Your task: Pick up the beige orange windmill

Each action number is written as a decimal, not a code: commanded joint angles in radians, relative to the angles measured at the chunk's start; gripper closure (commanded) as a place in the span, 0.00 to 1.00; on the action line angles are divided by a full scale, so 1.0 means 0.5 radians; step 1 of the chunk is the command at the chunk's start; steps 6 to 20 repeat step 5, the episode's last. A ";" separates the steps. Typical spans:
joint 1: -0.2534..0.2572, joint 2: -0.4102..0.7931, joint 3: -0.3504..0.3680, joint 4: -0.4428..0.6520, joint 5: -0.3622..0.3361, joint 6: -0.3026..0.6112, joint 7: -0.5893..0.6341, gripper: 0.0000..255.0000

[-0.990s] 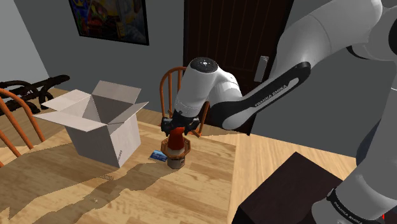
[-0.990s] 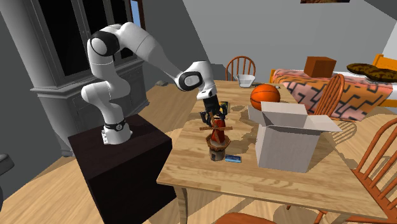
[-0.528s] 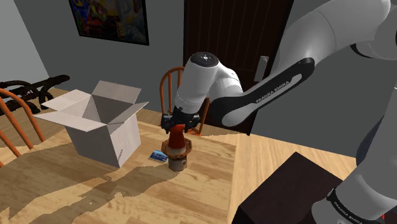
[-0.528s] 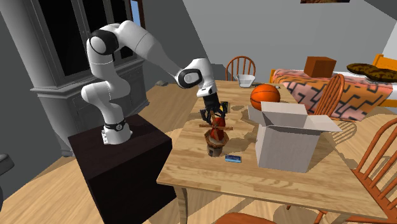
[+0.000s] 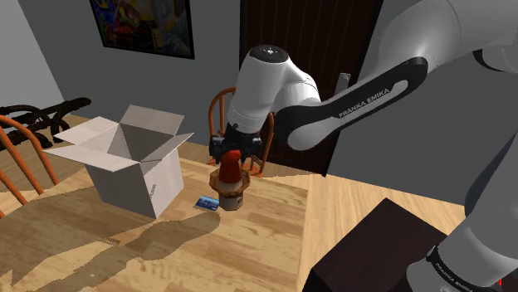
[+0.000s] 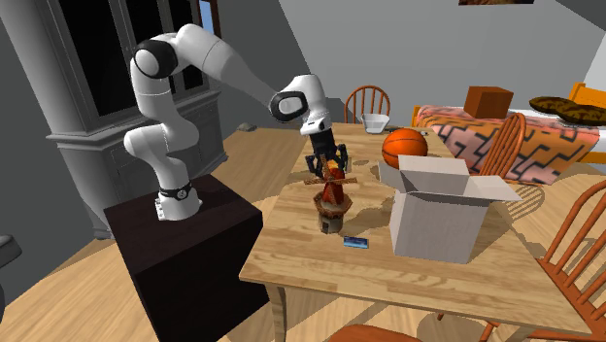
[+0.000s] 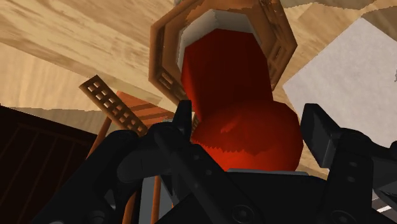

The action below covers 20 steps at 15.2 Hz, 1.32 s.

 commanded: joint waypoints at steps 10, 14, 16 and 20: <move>-0.033 -0.068 0.036 0.045 0.110 -0.075 -0.092 1.00; -0.033 -0.068 0.036 0.045 0.110 -0.075 -0.092 1.00; -0.033 -0.068 0.036 0.045 0.110 -0.075 -0.092 1.00; -0.033 -0.068 0.036 0.045 0.110 -0.075 -0.092 1.00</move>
